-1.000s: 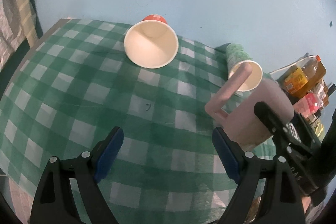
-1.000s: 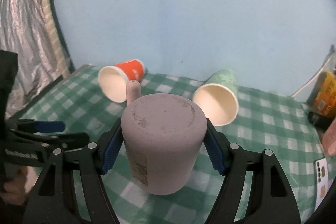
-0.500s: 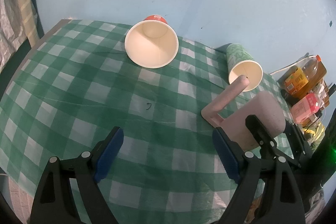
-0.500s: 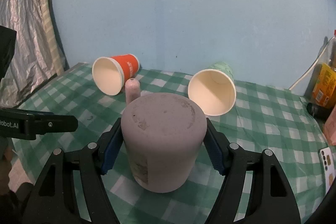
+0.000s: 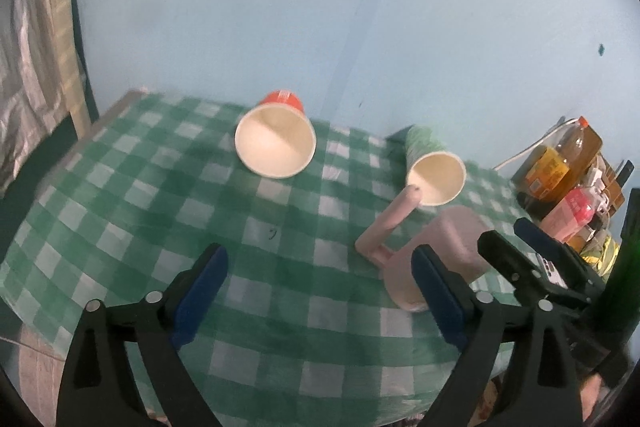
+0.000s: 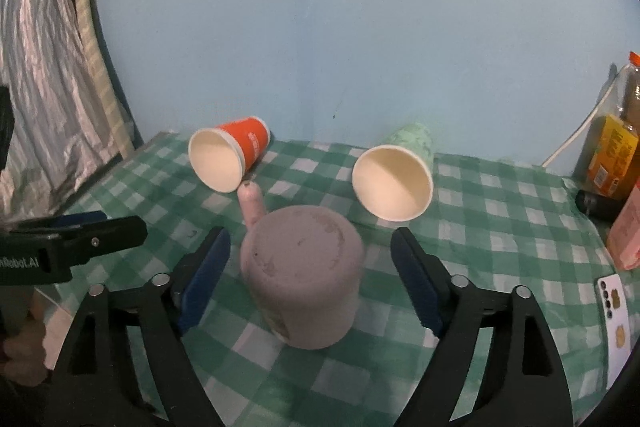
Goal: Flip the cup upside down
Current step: 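Open the right tool and withdraw it from the pink mug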
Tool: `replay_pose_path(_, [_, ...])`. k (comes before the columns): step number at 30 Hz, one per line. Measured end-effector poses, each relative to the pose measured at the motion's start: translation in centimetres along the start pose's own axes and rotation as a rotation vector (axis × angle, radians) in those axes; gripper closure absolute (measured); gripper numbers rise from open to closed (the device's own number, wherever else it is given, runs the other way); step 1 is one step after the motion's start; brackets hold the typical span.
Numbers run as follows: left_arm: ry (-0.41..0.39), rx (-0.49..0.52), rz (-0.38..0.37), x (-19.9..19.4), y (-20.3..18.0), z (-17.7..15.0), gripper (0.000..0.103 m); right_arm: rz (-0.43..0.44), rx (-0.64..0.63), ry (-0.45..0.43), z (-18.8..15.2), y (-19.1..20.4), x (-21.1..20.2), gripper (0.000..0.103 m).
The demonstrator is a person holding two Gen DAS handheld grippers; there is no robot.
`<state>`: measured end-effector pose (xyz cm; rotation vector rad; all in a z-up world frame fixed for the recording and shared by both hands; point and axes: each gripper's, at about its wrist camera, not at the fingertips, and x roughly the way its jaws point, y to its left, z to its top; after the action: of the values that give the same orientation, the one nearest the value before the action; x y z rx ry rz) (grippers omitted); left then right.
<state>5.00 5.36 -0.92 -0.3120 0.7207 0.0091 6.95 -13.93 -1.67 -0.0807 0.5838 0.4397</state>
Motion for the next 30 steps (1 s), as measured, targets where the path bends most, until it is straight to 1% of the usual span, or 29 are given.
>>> replay_pose_path(3, [-0.063, 0.033, 0.002, -1.4, -0.9, -0.3, 0.001, -0.001, 0.03, 0.002, 0.5, -0.5, -1.3, 0.016])
replay_pose_path(7, [-0.127, 0.084, 0.003, -2.8, -2.1, -0.8, 0.001, -0.017, 0.066, -0.011, 0.7, -1.2, -3.0, 0.014])
replay_pose_path(10, [-0.152, 0.113, 0.003, -3.4, -2.9, -1.2, 0.001, -0.026, 0.091, -0.023, 0.7, -1.6, -4.2, 0.013])
replay_pose_path(17, [-0.23, 0.16, 0.035, -4.6, -4.1, -2.4, 0.001, -0.063, 0.124, -0.055, -0.3, -2.3, -6.6, 0.012])
replay_pose_path(22, [-0.282, 0.199, 0.05, -5.4, -5.1, -3.0, 0.001, -0.094, 0.129, -0.065, -1.2, -2.6, -7.5, 0.012])
replay_pose_path(26, [-0.286, 0.223, 0.055, -5.7, -5.7, -3.3, 0.001, -0.109, 0.115, -0.06, -1.8, -2.8, -7.6, 0.012])
replay_pose_path(30, [-0.249, 0.229, 0.076, -5.8, -6.2, -3.3, 0.0, -0.11, 0.118, -0.05, -2.2, -3.1, -7.4, 0.012])
